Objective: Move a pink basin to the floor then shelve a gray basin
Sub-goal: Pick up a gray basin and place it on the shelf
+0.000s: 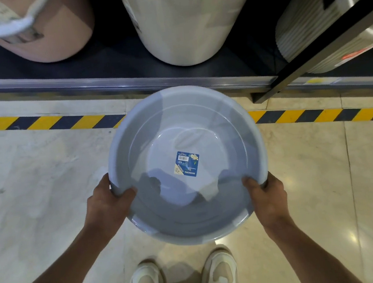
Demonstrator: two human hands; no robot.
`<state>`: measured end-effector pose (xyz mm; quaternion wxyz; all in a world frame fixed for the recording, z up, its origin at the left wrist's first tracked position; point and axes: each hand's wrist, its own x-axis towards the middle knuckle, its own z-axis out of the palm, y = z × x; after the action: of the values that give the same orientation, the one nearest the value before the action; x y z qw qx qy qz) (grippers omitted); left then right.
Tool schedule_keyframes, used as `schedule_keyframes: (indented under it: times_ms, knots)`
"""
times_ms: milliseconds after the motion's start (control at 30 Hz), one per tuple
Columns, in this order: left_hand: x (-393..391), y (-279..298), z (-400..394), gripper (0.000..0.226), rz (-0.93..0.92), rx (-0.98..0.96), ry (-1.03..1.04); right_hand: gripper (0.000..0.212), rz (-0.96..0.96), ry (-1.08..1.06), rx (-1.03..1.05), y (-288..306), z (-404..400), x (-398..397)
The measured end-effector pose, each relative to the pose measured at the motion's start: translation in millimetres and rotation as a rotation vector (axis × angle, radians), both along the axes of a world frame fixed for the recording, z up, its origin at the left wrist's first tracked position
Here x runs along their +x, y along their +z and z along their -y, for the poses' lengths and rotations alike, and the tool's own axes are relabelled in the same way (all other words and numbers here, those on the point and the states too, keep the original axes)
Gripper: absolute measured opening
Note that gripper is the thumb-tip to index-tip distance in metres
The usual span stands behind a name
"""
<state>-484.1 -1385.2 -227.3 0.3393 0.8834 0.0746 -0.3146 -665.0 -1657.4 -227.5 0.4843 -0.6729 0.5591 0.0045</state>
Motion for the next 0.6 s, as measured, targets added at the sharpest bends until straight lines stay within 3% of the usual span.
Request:
schedule_keyframes:
  times_ms: [300, 433, 600]
  knots:
    - [-3.1, 145.4, -23.1, 0.018, 0.118, -0.065, 0.047, 0.006, 0.148, -0.095, 0.084, 139.1, -14.7, 9.4]
    - [-12.8, 237.0, -44.8, 0.015, 0.165, -0.071, 0.081, 0.009, 0.213, -0.053, 0.162, 238.4, -25.1, 9.3]
    - [-7.5, 369.2, -78.4, 0.029, 0.185, -0.098, 0.056, 0.020, 0.289, 0.021, 0.196, 365.1, -43.1, 14.8]
